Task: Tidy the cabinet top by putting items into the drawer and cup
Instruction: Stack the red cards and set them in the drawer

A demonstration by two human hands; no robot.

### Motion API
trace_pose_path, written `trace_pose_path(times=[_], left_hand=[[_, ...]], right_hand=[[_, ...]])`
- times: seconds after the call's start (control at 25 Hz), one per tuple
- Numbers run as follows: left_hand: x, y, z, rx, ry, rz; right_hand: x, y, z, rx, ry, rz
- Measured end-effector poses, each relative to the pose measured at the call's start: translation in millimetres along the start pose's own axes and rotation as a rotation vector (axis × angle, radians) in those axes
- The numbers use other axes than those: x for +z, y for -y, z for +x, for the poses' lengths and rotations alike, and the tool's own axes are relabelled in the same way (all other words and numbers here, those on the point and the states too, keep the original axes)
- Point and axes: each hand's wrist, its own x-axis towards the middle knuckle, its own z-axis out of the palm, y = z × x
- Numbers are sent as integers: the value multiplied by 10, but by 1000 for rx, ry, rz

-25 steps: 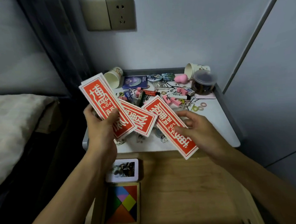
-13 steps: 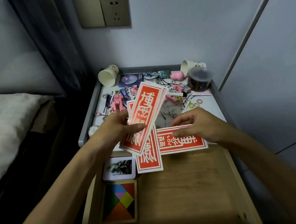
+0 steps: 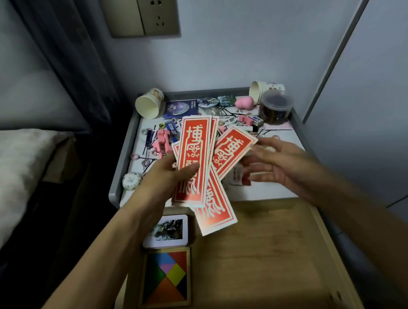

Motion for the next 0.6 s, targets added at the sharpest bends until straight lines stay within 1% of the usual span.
trace_pose_path(times=[0.04,0.12,0.2,0.32,0.44,0.6], left_hand=[[15,6,7,-1,-1,-24],[71,22,-14,-11,63,45],[134,39,-50,-33,143,111],[152,66,-36,-51,176,75],[140,76,-11,-45,176,14],[197,104,-35,-45,218,47]], right_hand=[[37,-46,-17,-10,32,-42],[127,-120,-55,-40,68,-140],[185,-131,-62,-61,33,-195],[221,-125,-68,-63,36,-320],[286,-178,-76,-66,58,-352],[347,-199,-60,-46,82,-324]])
